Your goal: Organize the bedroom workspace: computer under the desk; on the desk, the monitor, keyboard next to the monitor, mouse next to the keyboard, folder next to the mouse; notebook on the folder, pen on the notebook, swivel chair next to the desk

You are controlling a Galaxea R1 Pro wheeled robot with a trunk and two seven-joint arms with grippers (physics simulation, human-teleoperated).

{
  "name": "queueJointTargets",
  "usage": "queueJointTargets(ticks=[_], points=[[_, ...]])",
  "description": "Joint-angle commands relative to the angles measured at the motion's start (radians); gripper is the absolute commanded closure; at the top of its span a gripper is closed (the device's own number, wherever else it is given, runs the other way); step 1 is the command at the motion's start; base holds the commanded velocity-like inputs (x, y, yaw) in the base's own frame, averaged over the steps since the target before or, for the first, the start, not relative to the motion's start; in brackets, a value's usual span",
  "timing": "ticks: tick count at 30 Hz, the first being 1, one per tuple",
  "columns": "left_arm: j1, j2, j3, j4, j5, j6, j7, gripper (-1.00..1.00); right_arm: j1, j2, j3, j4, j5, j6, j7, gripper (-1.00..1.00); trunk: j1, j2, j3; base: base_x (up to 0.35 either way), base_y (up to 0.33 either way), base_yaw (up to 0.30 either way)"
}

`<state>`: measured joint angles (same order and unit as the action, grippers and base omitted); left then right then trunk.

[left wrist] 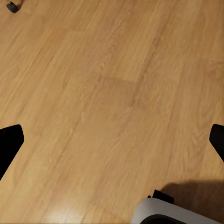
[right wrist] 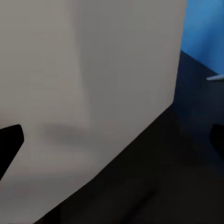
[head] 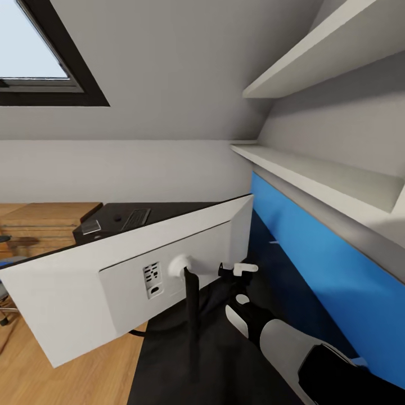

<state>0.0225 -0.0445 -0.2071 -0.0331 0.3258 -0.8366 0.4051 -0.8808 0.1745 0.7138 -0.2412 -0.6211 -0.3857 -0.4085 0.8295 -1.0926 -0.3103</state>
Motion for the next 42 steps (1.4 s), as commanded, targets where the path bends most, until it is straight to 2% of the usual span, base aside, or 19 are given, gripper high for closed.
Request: queueJointTargets(ticks=[1, 11, 33, 42], points=[[0.001, 0.000, -0.008, -0.002, 0.005, -0.001, 0.006, -1.00, -0.001, 0.000, 0.009, 0.000, -0.008, -0.004, -0.004, -1.00, 0.000, -0.001, -0.001, 0.017, 0.000, 0.000], [0.001, 0.000, -0.007, -0.002, 0.006, -0.004, 0.006, -1.00, -0.001, 0.000, 0.009, 0.000, -0.008, -0.004, -0.003, -1.00, 0.000, -0.001, -0.001, 0.116, 0.000, 0.000], [0.001, 0.000, -0.005, -0.002, 0.006, -0.004, 0.006, -1.00, -0.001, 0.000, 0.009, 0.000, -0.008, -0.004, -0.004, -1.00, 0.000, -0.001, -0.001, 0.005, 0.000, 0.000], [0.001, 0.000, -0.005, -0.002, 0.006, -0.005, 0.006, -1.00, -0.001, 0.000, 0.009, -0.001, -0.008, -0.004, -0.004, -1.00, 0.000, -0.001, -0.001, 0.000, 0.000, 0.113]])
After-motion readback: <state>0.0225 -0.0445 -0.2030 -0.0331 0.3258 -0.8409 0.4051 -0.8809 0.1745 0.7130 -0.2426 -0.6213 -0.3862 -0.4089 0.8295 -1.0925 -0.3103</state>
